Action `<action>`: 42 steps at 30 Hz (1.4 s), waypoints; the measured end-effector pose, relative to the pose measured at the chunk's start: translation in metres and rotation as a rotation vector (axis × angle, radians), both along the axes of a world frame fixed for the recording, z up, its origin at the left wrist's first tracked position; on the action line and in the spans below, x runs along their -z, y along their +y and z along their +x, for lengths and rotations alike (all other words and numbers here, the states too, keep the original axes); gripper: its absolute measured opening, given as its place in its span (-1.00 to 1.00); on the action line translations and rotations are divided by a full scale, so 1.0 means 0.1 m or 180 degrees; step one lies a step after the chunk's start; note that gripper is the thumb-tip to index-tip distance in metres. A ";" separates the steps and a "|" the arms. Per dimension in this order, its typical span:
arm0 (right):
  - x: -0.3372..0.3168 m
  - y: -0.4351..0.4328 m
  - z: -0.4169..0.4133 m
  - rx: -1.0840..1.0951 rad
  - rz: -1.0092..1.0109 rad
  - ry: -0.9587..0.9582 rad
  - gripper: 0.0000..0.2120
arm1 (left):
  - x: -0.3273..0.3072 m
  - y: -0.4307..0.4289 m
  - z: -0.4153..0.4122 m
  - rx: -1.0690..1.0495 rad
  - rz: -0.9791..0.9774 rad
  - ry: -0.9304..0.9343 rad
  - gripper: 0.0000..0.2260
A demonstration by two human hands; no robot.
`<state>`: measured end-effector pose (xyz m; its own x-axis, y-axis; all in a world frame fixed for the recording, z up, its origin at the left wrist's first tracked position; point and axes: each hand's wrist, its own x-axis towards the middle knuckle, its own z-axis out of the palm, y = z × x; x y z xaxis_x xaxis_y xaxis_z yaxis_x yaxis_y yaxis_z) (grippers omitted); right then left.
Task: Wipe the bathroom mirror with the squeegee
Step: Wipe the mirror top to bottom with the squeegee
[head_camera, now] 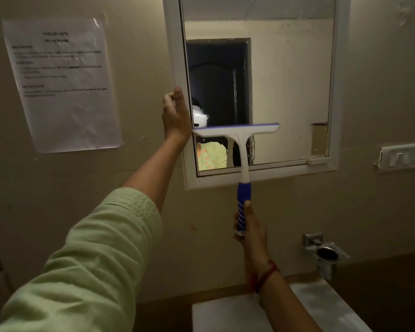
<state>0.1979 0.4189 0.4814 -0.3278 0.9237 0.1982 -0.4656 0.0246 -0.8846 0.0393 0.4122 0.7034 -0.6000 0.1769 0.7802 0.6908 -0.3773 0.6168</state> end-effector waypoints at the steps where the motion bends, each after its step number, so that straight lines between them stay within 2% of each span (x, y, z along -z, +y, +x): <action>1: -0.11 0.02 0.00 -0.0018 0.0057 0.0013 -0.61 | 0.00 0.00 0.00 -0.0002 -0.0012 0.0005 -0.61; 3: -0.31 0.07 0.01 -0.0092 0.0144 0.0060 -0.62 | -0.01 0.00 -0.01 -0.0029 -0.0011 0.0011 -0.61; 5: -0.37 0.11 0.03 -0.0107 0.0182 0.0031 -0.54 | -0.01 0.00 -0.01 -0.0034 -0.0024 0.0020 -0.61; 7: -0.24 0.12 0.04 -0.0104 0.0167 -0.0105 -0.51 | -0.01 0.01 -0.01 -0.0017 -0.0036 0.0022 -0.61; 13: 0.31 0.03 0.06 -0.0014 -0.0008 -0.0354 -0.64 | 0.00 0.00 0.00 -0.0007 0.0011 0.0019 -0.60; 18: -0.05 0.06 0.05 0.0055 0.0167 -0.0130 -0.66 | -0.01 0.00 0.01 -0.0050 0.0015 0.0008 -0.60; 21: -0.12 0.08 0.04 -0.0003 0.0200 -0.0121 -0.55 | 0.00 0.00 0.02 -0.0060 0.0008 0.0004 -0.60; 24: 0.14 0.01 0.04 0.0039 0.0153 -0.0289 -0.46 | 0.00 -0.01 0.02 -0.0077 0.0045 -0.0017 -0.60; 27: 0.38 -0.05 0.07 0.0097 0.0058 -0.0334 -0.15 | 0.00 -0.01 0.01 -0.0070 0.0048 -0.0006 -0.59; 28: 0.39 -0.05 0.08 0.0085 0.0038 -0.0351 -0.17 | 0.00 0.00 0.01 -0.0063 0.0039 -0.0009 -0.60; 31: 0.24 0.01 0.08 -0.0017 -0.0020 -0.0258 -0.48 | 0.00 0.01 0.00 -0.0039 0.0024 -0.0040 -0.61; 33: 0.15 0.06 0.06 -0.0065 0.0024 -0.0192 -0.59 | 0.00 0.01 0.00 -0.0039 0.0022 -0.0050 -0.62; 35: 0.17 0.08 0.04 -0.0078 0.0061 -0.0258 -0.58 | 0.00 0.01 0.00 -0.0031 0.0034 -0.0047 -0.62; 39: 0.54 0.06 0.08 0.0011 0.0039 -0.0597 -0.40 | 0.00 0.01 0.00 -0.0064 0.0060 -0.0035 -0.60; 42: 0.65 0.03 0.11 -0.0060 -0.0084 -0.0644 -0.52 | 0.00 0.01 0.00 -0.0063 0.0045 -0.0013 -0.58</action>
